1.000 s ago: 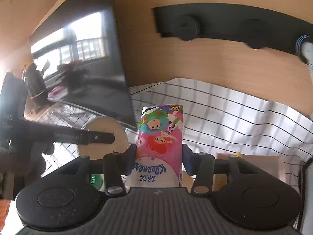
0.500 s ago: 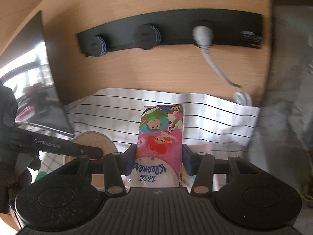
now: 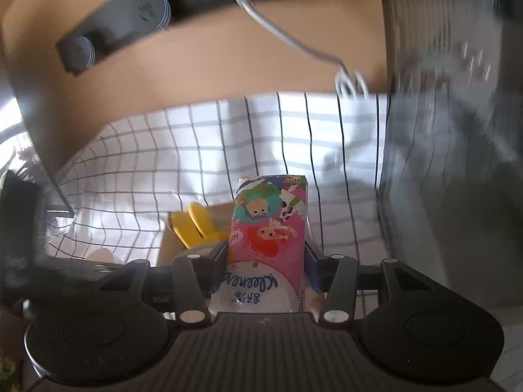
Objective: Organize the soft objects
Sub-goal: 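Carry case and tissue pack into the pink box and open both tools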
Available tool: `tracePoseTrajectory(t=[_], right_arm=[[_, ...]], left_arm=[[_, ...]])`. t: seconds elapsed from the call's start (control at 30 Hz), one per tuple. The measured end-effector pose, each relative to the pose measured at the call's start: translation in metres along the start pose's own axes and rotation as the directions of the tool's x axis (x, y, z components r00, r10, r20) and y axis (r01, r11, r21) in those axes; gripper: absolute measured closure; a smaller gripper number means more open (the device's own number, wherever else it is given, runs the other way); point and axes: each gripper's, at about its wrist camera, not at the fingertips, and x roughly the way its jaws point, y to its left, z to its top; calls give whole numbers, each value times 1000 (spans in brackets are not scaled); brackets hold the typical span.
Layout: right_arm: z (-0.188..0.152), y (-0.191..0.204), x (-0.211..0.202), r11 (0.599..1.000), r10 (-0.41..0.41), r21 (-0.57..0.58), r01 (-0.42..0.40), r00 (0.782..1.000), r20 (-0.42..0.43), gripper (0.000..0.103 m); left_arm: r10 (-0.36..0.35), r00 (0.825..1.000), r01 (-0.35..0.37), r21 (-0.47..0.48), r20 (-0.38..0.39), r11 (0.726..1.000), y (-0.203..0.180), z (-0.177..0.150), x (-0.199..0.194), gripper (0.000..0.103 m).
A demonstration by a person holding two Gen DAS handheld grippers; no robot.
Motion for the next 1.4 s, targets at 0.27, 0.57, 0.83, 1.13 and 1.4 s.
tracePoseTrajectory(t=[0.27,0.57,0.83,1.13,1.4], right_arm=[[-3,1,53,997,69,49,-67,997,-36,55],[-10,3,50,999,49,24,-49,999,-11,47],[-15,-9,57,999,-28,23,30,998,-59,80],[-27,-13,54,997,-62,46,68,991,-123,80],[-38,-2,12,983,-171,53,178,979,-108,80]], left_arm=[[70,987,-65,-35,142,997,8,10,-44,54],[120,992,-121,45,26,992,-7,-12,-41,71],[156,987,-158,95,24,983,-19,-17,-29,69],[155,987,-160,129,47,979,-22,-20,-29,69],[68,997,-74,160,44,984,-13,-14,-12,67]])
